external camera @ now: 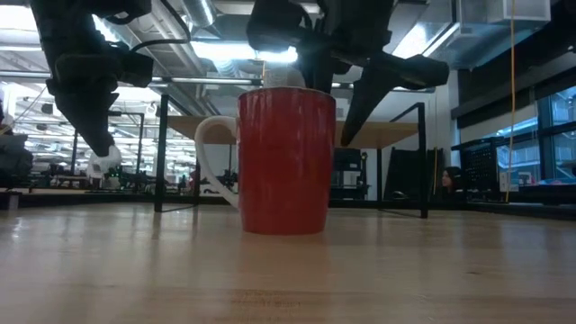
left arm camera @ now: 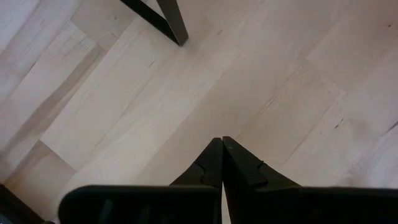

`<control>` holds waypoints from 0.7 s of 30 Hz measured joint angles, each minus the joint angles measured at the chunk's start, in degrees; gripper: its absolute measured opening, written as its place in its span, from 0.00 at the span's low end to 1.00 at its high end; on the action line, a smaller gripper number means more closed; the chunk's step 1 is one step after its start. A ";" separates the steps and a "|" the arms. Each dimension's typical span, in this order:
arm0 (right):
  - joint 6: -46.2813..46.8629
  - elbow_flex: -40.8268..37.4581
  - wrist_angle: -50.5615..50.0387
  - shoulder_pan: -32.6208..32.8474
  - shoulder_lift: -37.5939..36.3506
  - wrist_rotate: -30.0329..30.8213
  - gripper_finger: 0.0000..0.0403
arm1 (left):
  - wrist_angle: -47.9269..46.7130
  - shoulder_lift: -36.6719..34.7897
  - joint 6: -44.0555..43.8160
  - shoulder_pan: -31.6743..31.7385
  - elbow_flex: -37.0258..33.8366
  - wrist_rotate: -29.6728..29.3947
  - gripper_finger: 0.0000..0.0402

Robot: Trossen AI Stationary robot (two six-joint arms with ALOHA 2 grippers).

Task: Stack small to large cups/mugs on shelf
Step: Put the red mug on the shelf

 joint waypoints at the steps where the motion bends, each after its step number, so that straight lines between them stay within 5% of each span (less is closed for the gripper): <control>1: -0.02 0.00 -0.05 0.00 0.00 0.00 0.35 | -0.02 0.00 0.00 0.00 0.00 0.01 0.00; 7: -2.36 0.03 -2.60 0.00 -0.21 -0.01 0.31 | 0.00 0.00 0.00 0.00 0.00 -0.01 0.00; 21: -18.24 0.51 -14.22 -0.33 -1.62 -1.01 0.07 | -0.02 0.00 -0.02 0.00 0.00 -0.01 0.00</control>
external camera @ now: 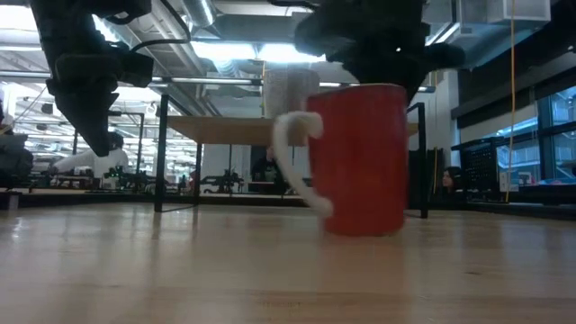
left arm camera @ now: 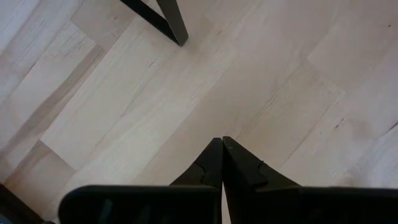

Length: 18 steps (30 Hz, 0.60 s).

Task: Stack small to large cups/mugs on shelf
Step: Put the red mug on the shelf

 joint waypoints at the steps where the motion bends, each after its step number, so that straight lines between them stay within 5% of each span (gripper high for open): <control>1: -1.22 -0.10 -0.58 0.00 -0.47 0.86 0.07 | 0.02 0.00 0.00 0.00 0.00 0.00 0.00; 8: -8.79 -0.10 -3.23 -0.92 -3.31 4.63 0.14 | 0.29 0.00 -0.09 0.00 0.00 0.00 0.00; 18: -18.44 -2.76 3.09 -2.09 -3.29 -1.52 0.09 | 0.46 0.00 -1.60 -0.05 0.00 0.02 0.00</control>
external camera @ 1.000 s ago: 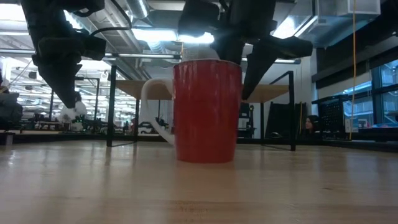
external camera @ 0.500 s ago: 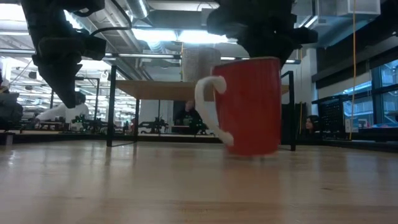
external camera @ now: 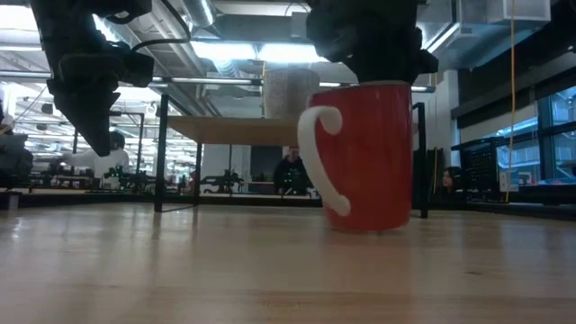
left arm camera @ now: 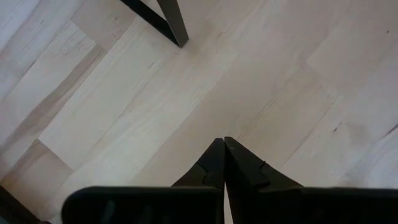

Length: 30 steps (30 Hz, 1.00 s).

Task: Stack small to large cups/mugs on shelf
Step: Put the red mug on the shelf

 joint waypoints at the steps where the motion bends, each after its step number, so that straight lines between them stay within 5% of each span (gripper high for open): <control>1: -0.57 -0.33 0.28 -0.06 0.00 0.06 0.09 | -0.02 0.00 -0.02 -0.02 0.00 0.00 0.00; 15: -16.60 -0.55 -3.42 -3.42 -0.02 -0.54 0.11 | 0.00 0.00 -0.02 -0.06 0.00 0.27 0.00; 30: -18.67 -0.55 -2.90 -4.97 -0.02 1.28 0.39 | 0.00 0.00 0.00 -0.06 0.00 -0.32 0.00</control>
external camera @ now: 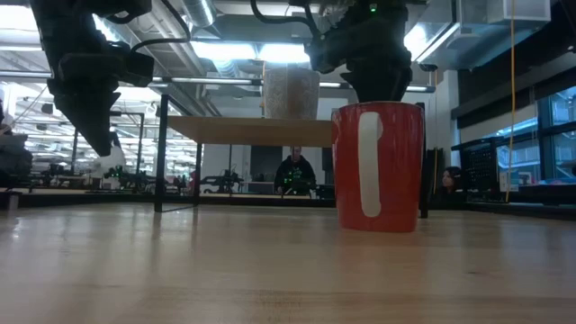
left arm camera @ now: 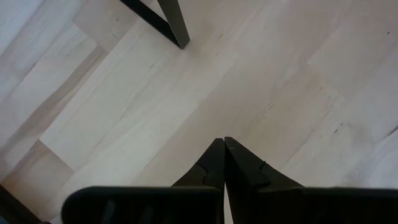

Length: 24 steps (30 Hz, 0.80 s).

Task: Stack small to large cups/mugs on shelf
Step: Put the red mug on the shelf

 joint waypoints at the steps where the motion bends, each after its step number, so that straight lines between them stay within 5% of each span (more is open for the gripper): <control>1: -0.04 0.00 0.00 -0.02 0.00 0.00 0.41 | 0.00 0.00 0.00 0.00 0.00 -0.06 0.00; 13: 2.17 6.82 -2.30 0.68 0.00 4.87 0.48 | 1.82 0.00 0.19 0.00 -0.02 0.30 0.00; 24: 23.82 23.87 -13.11 6.41 0.00 17.30 0.48 | 24.80 3.90 9.24 3.49 -0.02 2.81 0.00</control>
